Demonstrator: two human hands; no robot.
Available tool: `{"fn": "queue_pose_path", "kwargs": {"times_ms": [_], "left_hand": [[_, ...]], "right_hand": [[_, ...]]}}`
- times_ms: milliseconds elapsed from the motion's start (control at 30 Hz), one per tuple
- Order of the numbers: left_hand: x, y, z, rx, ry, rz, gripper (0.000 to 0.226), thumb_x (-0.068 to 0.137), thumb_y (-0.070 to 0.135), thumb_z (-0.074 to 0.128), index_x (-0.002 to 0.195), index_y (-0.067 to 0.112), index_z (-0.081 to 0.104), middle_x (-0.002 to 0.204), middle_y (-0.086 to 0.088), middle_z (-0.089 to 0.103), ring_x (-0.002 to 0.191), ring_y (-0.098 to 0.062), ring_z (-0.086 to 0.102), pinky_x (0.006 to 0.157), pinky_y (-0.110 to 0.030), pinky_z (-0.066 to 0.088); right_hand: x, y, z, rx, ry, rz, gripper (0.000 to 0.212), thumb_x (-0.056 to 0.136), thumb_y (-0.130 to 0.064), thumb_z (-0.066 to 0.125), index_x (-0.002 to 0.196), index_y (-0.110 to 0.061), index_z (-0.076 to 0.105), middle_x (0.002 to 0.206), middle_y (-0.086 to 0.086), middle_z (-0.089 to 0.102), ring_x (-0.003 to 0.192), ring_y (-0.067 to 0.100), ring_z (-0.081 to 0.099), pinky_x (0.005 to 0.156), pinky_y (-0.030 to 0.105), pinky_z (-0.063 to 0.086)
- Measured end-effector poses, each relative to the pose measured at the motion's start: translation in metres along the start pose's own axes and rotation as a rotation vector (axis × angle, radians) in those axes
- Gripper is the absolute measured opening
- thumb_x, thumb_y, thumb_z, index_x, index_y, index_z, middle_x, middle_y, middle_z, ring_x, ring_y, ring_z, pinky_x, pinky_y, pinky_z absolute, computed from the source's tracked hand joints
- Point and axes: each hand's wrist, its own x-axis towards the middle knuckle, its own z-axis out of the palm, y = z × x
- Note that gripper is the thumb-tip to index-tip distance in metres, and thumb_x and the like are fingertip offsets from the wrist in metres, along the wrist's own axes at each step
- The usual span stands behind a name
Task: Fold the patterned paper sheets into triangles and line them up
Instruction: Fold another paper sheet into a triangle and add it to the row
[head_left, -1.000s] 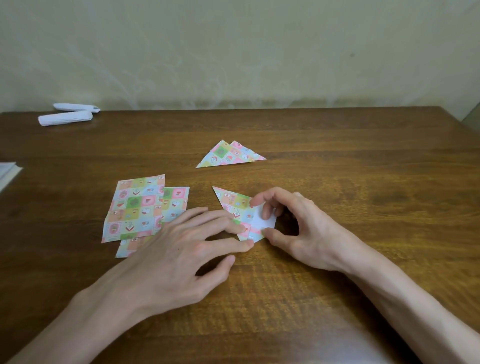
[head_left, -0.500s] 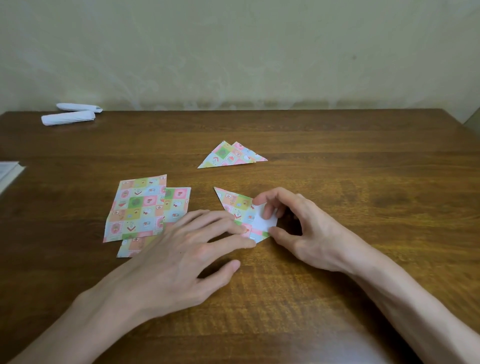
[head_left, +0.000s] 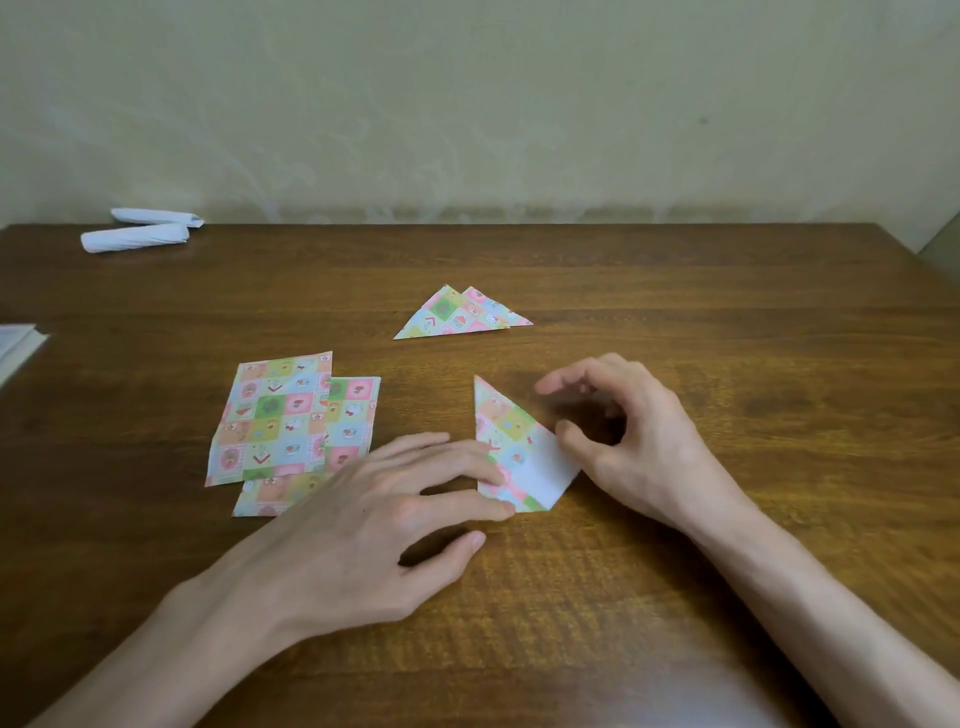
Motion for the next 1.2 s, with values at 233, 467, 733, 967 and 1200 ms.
{"fn": "queue_pose_path", "kwargs": {"times_ms": [233,467,733,967,1200], "left_hand": [[0.007,0.001,0.004,-0.216,0.169,-0.105,0.019,0.104,0.024,0.061,0.119,0.031,0.071,0.118,0.018,0.061,0.113,-0.008,0.065,0.083,-0.039,0.056],[0.019,0.005,0.009,-0.230,0.255,-0.233,0.033,0.092,0.033,0.076,0.122,0.033,0.064,0.105,0.016,0.057,0.104,-0.006,0.064,0.082,-0.027,0.053],[0.017,-0.001,0.014,-0.023,0.206,-0.334,0.068,0.083,0.074,0.058,0.141,0.039,0.054,0.126,0.026,0.051,0.123,-0.003,0.049,0.100,-0.035,0.047],[0.019,0.005,0.011,-0.048,0.215,-0.372,0.057,0.094,0.055,0.054,0.149,0.043,0.044,0.119,0.027,0.056,0.120,-0.002,0.051,0.097,-0.035,0.050],[0.018,0.006,0.004,0.043,0.303,-0.368,0.076,0.096,0.019,0.065,0.160,0.039,0.028,0.132,0.017,0.048,0.119,-0.002,0.051,0.098,-0.020,0.041]], "right_hand": [[-0.001,-0.004,-0.010,-0.106,-0.202,-0.064,0.045,0.087,-0.026,0.075,0.124,-0.047,0.063,0.126,-0.028,0.057,0.127,-0.001,0.043,0.105,0.020,0.026],[-0.005,-0.010,-0.009,-0.106,-0.348,-0.145,0.058,0.083,-0.039,0.074,0.137,-0.050,0.056,0.142,-0.027,0.046,0.144,-0.003,0.028,0.116,0.036,0.020],[-0.005,-0.010,-0.004,-0.171,-0.312,-0.166,0.057,0.084,-0.045,0.077,0.136,-0.051,0.055,0.138,-0.028,0.046,0.140,0.000,0.029,0.113,0.036,0.023],[-0.005,-0.010,-0.003,-0.151,-0.285,-0.166,0.070,0.085,-0.048,0.077,0.147,-0.049,0.045,0.139,-0.031,0.044,0.140,-0.002,0.030,0.112,0.035,0.025],[-0.008,-0.010,-0.003,-0.040,-0.204,-0.154,0.085,0.078,-0.043,0.086,0.141,-0.045,0.030,0.140,-0.022,0.034,0.136,0.001,0.038,0.111,0.032,0.032]]}}
